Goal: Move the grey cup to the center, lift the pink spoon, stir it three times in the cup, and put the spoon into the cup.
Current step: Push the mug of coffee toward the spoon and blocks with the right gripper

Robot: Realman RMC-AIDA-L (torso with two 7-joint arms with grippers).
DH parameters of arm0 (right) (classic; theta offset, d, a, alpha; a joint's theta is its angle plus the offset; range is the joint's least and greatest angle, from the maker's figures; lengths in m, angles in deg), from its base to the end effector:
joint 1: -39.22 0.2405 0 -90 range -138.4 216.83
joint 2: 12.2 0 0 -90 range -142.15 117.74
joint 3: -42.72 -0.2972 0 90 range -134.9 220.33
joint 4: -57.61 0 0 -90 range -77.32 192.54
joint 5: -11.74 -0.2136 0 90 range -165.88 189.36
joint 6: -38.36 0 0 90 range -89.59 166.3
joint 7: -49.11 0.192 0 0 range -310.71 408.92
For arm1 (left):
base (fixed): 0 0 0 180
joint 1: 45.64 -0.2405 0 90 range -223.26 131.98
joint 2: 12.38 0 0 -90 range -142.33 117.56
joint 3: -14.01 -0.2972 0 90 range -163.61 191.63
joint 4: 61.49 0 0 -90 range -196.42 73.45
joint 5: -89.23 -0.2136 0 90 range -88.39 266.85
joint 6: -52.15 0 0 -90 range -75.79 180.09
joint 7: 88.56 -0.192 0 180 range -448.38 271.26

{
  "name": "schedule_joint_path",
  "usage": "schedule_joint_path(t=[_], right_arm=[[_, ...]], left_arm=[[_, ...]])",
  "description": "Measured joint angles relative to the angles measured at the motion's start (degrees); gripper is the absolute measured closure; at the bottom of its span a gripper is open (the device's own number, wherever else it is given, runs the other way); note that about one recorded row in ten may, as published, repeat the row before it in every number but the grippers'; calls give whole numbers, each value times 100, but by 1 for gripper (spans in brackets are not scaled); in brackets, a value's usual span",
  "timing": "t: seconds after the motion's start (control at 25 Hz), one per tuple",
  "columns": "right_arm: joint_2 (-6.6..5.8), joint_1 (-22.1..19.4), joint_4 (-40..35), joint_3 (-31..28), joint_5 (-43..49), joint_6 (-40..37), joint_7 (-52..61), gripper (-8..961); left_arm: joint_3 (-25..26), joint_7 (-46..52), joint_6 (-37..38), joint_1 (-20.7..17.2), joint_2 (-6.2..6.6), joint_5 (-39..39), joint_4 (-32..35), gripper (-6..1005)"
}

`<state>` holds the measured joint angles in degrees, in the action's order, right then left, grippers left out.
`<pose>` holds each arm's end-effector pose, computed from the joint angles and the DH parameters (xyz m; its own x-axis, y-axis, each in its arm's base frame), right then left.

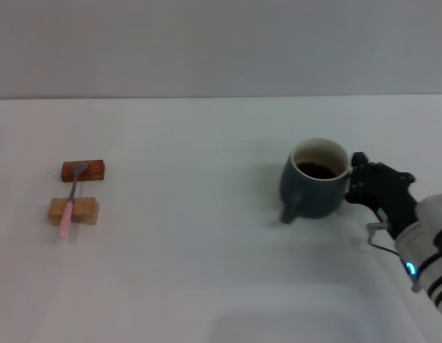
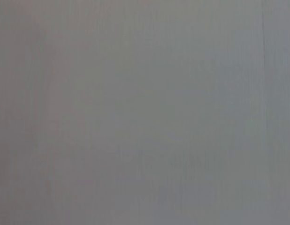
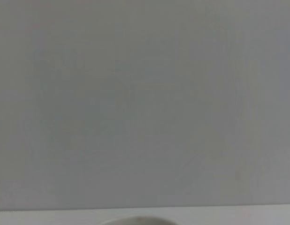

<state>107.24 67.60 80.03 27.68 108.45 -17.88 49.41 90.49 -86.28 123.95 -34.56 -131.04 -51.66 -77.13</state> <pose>0.3187 0.3873 -0.1290 0.6563 -0.1747 -0.7340 -0.7498 -0.2598 -0.6085 -0.4351 0.3207 0.0450 0.7296 -0.1351 0.6704 0.6766 0.2851 -0.6789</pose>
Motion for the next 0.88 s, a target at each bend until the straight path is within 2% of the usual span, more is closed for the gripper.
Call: schedule_joint_path(t=[0.6,0.88], right_arm=[[5,240,289,-48,588,479,9,954],[8,218,97,-251,576,458,13,954]], left_arm=[[8,0,3,41,0,0,0,166],[8,0,1,38,0,-1,0,166]])
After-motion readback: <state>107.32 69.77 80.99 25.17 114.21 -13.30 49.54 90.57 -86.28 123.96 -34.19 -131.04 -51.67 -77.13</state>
